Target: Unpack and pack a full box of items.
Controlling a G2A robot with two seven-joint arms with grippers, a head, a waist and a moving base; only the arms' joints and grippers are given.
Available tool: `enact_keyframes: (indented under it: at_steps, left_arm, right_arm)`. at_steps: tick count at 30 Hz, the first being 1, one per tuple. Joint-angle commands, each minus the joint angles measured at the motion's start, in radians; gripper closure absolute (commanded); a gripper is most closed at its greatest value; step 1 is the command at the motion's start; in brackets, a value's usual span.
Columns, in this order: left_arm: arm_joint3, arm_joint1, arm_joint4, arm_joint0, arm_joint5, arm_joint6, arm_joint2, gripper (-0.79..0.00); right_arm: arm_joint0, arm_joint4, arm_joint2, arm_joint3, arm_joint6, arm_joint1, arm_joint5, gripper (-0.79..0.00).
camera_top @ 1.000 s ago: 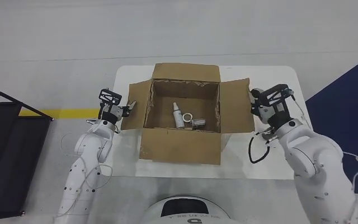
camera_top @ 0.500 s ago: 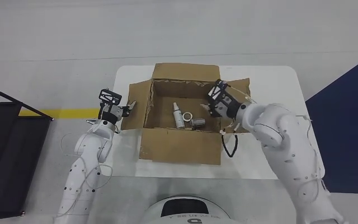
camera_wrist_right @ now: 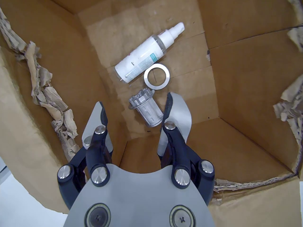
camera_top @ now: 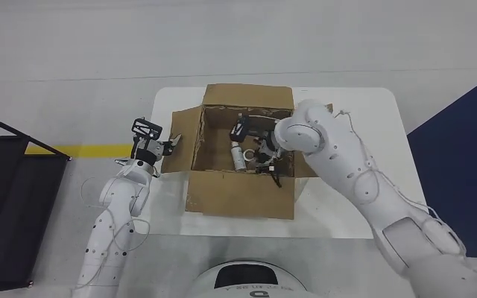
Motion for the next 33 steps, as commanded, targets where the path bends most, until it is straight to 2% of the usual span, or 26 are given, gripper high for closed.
enact_keyframes:
  at_steps: [1,4,11,13,16,19,26,27,29,30,33]
  left_arm:
    - [0.0,0.0,0.0,0.0,0.0,0.0,0.0,-0.785]
    - [0.0,0.0,0.0,0.0,0.0,0.0,0.0,-0.785]
    - [0.0,0.0,0.0,0.0,0.0,0.0,0.0,-0.785]
    - [0.0,0.0,0.0,0.0,0.0,0.0,0.0,-0.785]
    - [0.0,0.0,0.0,0.0,0.0,0.0,0.0,-0.785]
    - [0.0,0.0,0.0,0.0,0.0,0.0,0.0,-0.785]
    - [0.0,0.0,0.0,0.0,0.0,0.0,0.0,-0.785]
    - [0.0,0.0,0.0,0.0,0.0,0.0,0.0,-0.785]
    - [0.0,0.0,0.0,0.0,0.0,0.0,0.0,-0.785]
    - [0.0,0.0,0.0,0.0,0.0,0.0,0.0,-0.785]
    - [0.0,0.0,0.0,0.0,0.0,0.0,0.0,-0.785]
  right_arm:
    - [0.028,0.003,-0.037,0.031,0.015,-0.01,0.01,-0.785]
    - [0.061,-0.009,-0.102,0.083,0.021,-0.024,0.017,-0.785]
    - [0.13,-0.044,-0.25,0.243,-0.039,-0.064,-0.044,-0.77]
    - [0.147,-0.046,-0.276,0.286,-0.051,-0.077,-0.056,-0.767]
    - [0.166,-0.055,-0.308,0.34,-0.062,-0.096,-0.066,-0.708]
    - [0.18,-0.086,-0.333,0.39,-0.079,-0.119,-0.026,-0.723]
    - [0.202,-0.094,-0.369,0.5,-0.138,-0.168,-0.027,-0.659]
    - [0.205,-0.093,-0.371,0.516,-0.147,-0.174,-0.027,-0.628]
    - [0.214,-0.1,-0.372,0.549,-0.176,-0.186,-0.001,-0.493]
    - [0.216,-0.106,-0.373,0.564,-0.188,-0.192,0.013,-0.391]
    - [0.223,-0.119,-0.379,0.608,-0.209,-0.21,0.045,-0.363]
